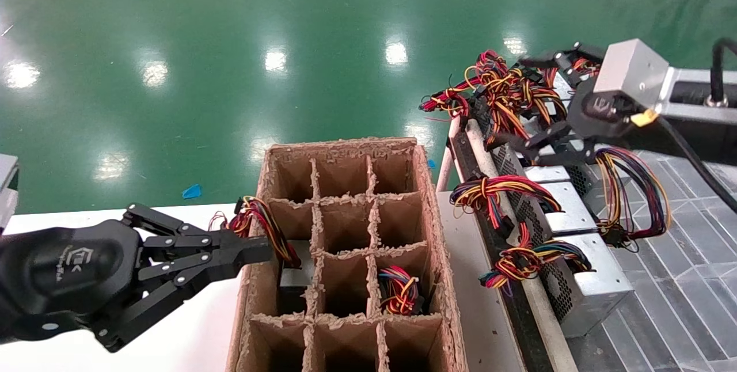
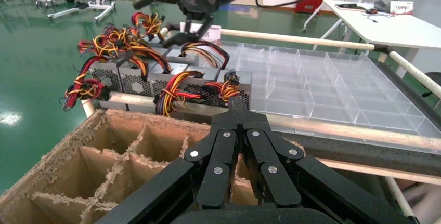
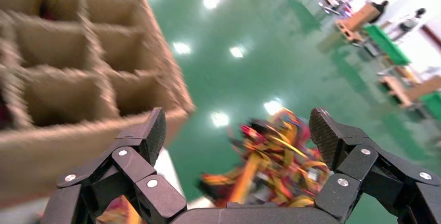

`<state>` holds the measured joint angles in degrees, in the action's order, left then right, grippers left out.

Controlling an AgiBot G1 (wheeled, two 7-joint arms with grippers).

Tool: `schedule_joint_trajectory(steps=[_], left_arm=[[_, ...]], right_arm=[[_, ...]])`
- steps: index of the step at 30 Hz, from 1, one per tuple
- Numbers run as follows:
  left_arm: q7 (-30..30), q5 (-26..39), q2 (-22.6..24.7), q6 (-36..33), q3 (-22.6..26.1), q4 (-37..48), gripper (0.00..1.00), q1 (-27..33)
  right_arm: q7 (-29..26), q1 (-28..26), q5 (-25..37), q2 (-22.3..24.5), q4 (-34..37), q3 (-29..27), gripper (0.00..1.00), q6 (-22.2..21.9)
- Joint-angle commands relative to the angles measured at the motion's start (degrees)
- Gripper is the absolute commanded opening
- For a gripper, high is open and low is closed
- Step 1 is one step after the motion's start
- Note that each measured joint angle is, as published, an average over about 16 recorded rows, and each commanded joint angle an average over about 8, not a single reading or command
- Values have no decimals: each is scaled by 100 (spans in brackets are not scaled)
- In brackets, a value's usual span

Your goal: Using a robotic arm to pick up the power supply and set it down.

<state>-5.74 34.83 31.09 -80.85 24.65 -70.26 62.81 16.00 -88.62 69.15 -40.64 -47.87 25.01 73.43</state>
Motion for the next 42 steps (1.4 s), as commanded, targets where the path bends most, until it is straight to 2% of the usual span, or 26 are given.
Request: schedule_joint_trajectory(steps=[1, 2, 3, 31, 42], left_arm=[[0, 0, 0, 0, 0, 0, 86, 0], [0, 0, 0, 0, 0, 0, 95, 0], [0, 0, 0, 0, 0, 0, 100, 0], [0, 0, 0, 0, 0, 0, 100, 0], [0, -1, -1, 2, 0, 2, 100, -1]], right_arm=[[-158, 160, -161, 33, -152, -53, 100, 72], [-236, 239, -241, 50, -227, -79, 100, 108], [-314, 317, -320, 66, -301, -105, 100, 144], [-2477, 2504, -2526, 521, -2380, -832, 100, 1135], [-2753, 2840, -2876, 593, -2698, -950, 100, 1288]])
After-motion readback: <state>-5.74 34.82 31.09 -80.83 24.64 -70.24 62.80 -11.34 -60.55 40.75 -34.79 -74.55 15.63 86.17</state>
